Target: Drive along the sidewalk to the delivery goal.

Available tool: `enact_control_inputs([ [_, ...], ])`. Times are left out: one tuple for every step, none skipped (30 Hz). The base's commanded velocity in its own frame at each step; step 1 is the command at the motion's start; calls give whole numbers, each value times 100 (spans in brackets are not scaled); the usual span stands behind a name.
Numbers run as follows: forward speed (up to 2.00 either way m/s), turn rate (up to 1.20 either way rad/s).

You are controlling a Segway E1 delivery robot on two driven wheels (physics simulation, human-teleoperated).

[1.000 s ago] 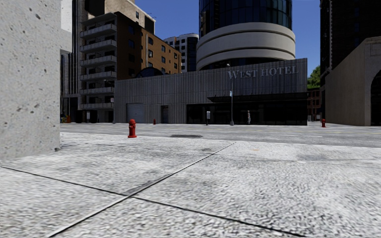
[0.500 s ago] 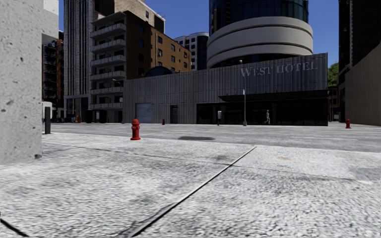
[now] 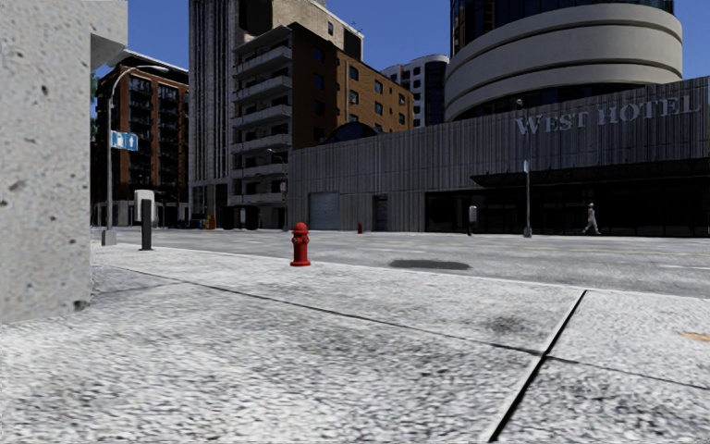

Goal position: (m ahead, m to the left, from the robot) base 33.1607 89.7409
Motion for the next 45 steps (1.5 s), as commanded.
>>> enact_control_inputs([
  [200,47],
  [200,47],
  [200,47],
  [200,47],
  [200,47],
  [200,47],
  [200,47],
  [200,47],
  [200,47],
  [200,47],
  [200,47],
  [200,47],
  [200,47],
  [200,47],
  [200,47],
  [200,47],
  [200,47],
  [200,47],
  [200,47],
  [200,47],
  [200,47],
  [200,47],
  [200,47],
  [200,47],
  [200,47],
  [200,47],
  [200,47],
  [200,47],
  [200,47],
  [200,47],
  [200,47],
  [200,47],
  [200,47],
  [200,47],
  [200,47],
  [200,47],
  [200,47],
  [200,47],
  [200,47],
  [200,47],
  [200,47],
  [200,47],
  [200,47],
  [200,47],
  [200,47],
])
